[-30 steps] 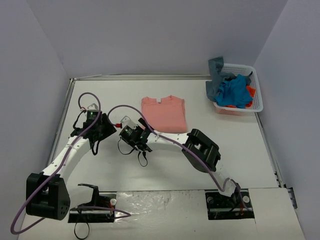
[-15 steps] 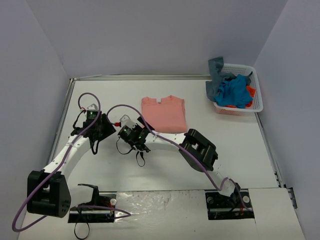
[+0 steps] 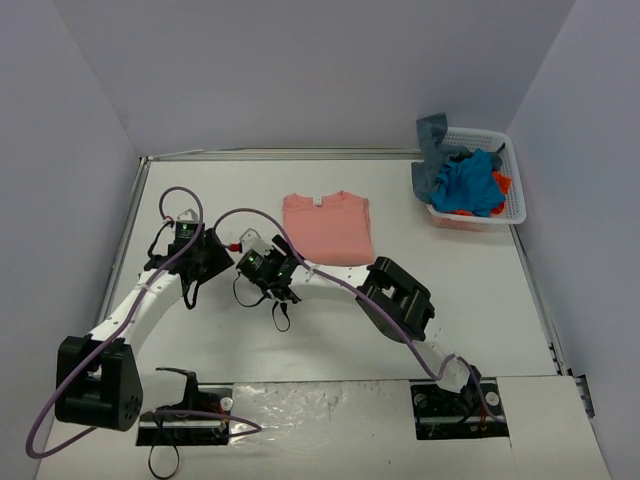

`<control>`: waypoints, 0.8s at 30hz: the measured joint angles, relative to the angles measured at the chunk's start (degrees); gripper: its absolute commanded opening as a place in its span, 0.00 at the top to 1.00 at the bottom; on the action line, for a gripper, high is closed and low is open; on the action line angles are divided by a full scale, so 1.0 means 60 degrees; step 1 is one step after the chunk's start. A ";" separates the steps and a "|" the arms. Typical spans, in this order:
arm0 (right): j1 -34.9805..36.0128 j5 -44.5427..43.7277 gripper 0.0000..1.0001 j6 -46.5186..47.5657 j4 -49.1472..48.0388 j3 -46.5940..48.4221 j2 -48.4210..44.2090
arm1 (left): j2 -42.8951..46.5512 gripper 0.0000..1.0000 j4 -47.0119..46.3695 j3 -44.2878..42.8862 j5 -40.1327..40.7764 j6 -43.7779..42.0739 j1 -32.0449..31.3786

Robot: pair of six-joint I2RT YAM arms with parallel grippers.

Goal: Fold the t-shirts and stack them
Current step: Put the neatly folded tshirt into the corner of the board with the left arm

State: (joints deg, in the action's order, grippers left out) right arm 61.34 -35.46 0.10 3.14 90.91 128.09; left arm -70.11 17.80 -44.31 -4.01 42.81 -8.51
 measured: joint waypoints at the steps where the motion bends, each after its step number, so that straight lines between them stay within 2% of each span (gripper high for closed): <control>1: -0.0018 0.0018 0.34 0.0007 -0.0025 0.0000 0.0004 | -0.0015 0.53 -0.0015 0.0000 -0.0026 0.0000 0.0000; 16: -0.0273 0.0135 0.31 -0.0120 -0.0554 -0.0299 -0.0076 | -0.0142 0.53 -0.0153 0.0000 -0.0226 0.0000 -0.0004; 24: -0.0280 0.0135 0.42 -0.0219 -0.0787 -0.0484 -0.0091 | -0.0229 0.53 -0.0229 0.0000 -0.0342 0.0004 -0.0004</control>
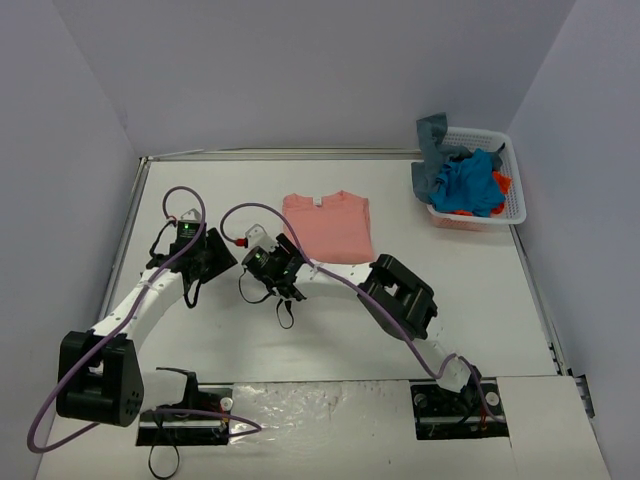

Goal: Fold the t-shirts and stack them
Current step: Put the neatly folded tshirt into the corner of the board with the left arm

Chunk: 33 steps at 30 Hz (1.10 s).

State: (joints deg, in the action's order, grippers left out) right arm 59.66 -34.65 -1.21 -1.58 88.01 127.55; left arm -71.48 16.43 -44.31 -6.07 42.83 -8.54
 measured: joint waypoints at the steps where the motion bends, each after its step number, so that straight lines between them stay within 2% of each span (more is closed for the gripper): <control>1: 0.0000 0.0000 0.43 -0.0015 -0.0036 -0.0022 0.0000 | 0.0000 0.53 -0.0004 0.0000 -0.0007 0.0000 0.0000; 8: -0.0018 -0.0011 0.44 -0.0109 -0.0189 -0.0160 -0.0004 | -0.0011 0.53 -0.0011 0.0004 -0.0022 0.0000 0.0000; 11: -0.0018 0.0015 0.48 -0.0182 -0.0262 -0.0233 -0.0022 | -0.0040 0.53 -0.0033 0.0004 -0.0026 0.0000 0.0000; 15: -0.0098 0.0168 0.60 -0.0259 -0.0415 -0.0361 -0.0047 | -0.0135 0.53 -0.0066 0.0004 -0.0029 0.0000 0.0000; 19: -0.0255 0.0313 0.62 -0.0321 -0.0514 -0.0463 -0.0087 | -0.0160 0.53 -0.0069 0.0015 -0.0029 0.0000 0.0000; 22: -0.0313 0.0419 0.73 -0.0328 -0.0550 -0.0550 -0.0124 | -0.0168 0.53 -0.0076 0.0015 -0.0026 0.0000 0.0000; 23: -0.0331 0.0444 0.80 -0.0328 -0.0565 -0.0572 -0.0127 | -0.0175 0.53 -0.0080 0.0015 -0.0026 0.0000 0.0000; 25: -0.0379 0.0488 0.88 -0.0321 -0.0568 -0.0619 -0.0135 | -0.0200 0.53 -0.0102 0.0015 -0.0026 0.0004 0.0000; 26: -0.0404 0.0514 0.97 -0.0306 -0.0554 -0.0637 -0.0146 | -0.0222 0.53 -0.0131 0.0015 -0.0029 0.0007 0.0000; 27: -0.0426 0.0535 1.00 -0.0277 -0.0539 -0.0648 -0.0157 | -0.0255 0.53 -0.0157 0.0015 -0.0033 0.0007 0.0000; 33: -0.0539 0.0641 1.00 -0.0248 -0.0397 -0.0703 -0.0284 | -0.0616 0.53 -0.0484 0.0015 -0.0317 0.0178 0.0000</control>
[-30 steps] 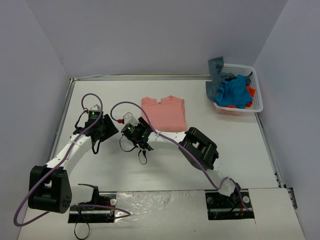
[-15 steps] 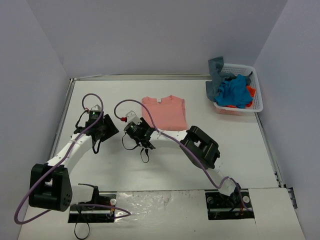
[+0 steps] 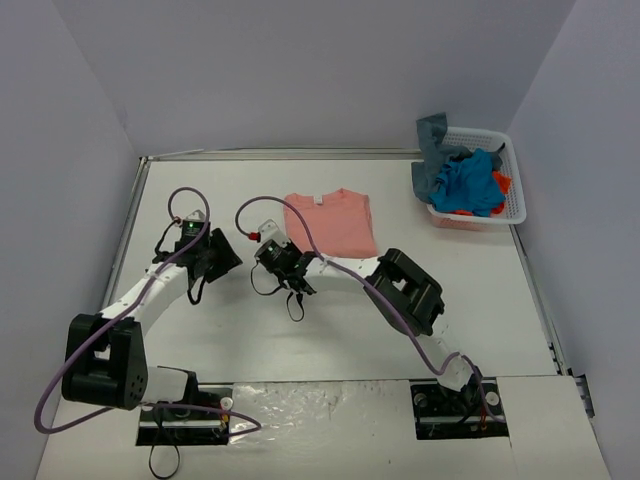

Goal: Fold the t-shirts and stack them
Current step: Put the neatly folded tshirt into the corner of the board with the left arm

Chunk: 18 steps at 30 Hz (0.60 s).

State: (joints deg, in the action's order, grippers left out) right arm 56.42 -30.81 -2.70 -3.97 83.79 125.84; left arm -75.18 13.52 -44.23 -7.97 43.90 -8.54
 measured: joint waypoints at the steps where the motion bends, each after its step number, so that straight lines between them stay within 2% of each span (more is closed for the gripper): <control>1: -0.0029 0.0047 1.00 0.0000 0.0062 -0.0007 -0.0040 | -0.0102 0.52 -0.0058 0.0000 -0.0036 0.0066 0.0000; 4: -0.0131 0.0193 1.00 -0.0007 0.0353 -0.0044 -0.0164 | -0.0375 0.46 -0.0095 0.0000 -0.0138 0.0324 0.0000; 10: -0.0280 0.0474 1.00 -0.0011 0.1009 -0.0113 -0.0412 | -0.1078 0.43 -0.0816 0.0004 -0.0874 0.1297 0.0000; 18: -0.0339 0.0688 1.00 -0.0011 0.1315 -0.0109 -0.0499 | -0.2375 0.42 -0.4182 0.1100 -0.2397 0.3661 0.0000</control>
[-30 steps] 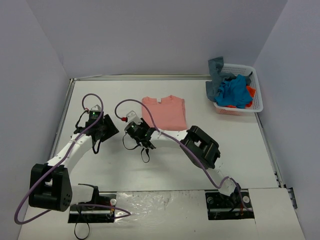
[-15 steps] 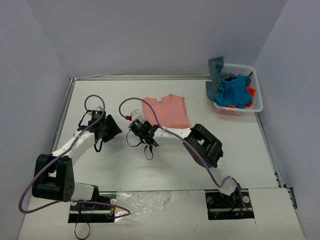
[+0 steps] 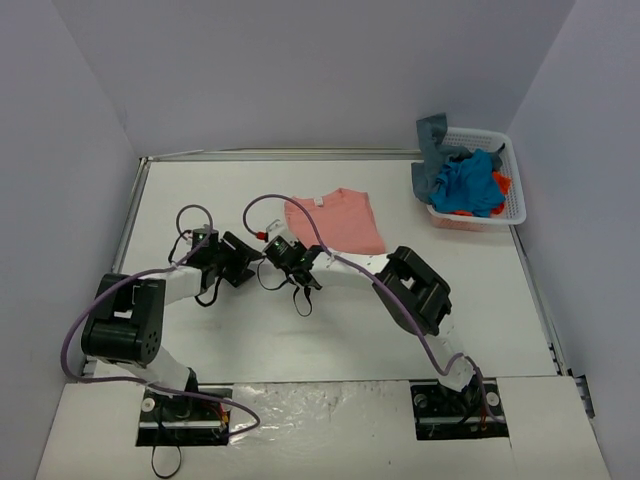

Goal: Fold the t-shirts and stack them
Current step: Put the neatly folded tshirt into the corner of the board with the left arm

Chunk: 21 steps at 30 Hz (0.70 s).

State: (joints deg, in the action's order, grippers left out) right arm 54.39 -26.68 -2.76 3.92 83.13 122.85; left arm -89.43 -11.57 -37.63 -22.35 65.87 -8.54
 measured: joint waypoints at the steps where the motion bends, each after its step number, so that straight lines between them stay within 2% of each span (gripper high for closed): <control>1: 0.0000 0.0018 1.00 -0.0004 0.0015 0.0000 -0.0007 | -0.0069 0.42 -0.0313 0.0069 -0.0051 0.0215 0.0000; 8: 0.0004 0.0138 1.00 -0.0033 0.0233 0.0055 -0.0047 | -0.0608 0.41 -0.2335 0.0565 -0.0459 0.1617 0.0000; 17: -0.0015 0.0335 1.00 -0.0073 0.0470 0.0186 -0.0051 | -0.2208 0.40 -0.5890 0.0943 -0.1177 0.3238 -0.0004; 21: -0.0015 0.0386 1.00 -0.0106 0.0550 0.0219 -0.0055 | -0.2721 0.40 -0.6863 0.0951 -0.1348 0.3570 -0.0091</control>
State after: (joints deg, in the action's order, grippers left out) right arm 54.30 -24.36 -3.40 7.22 84.44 122.52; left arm -105.75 -52.75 -31.92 -30.44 87.29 -9.08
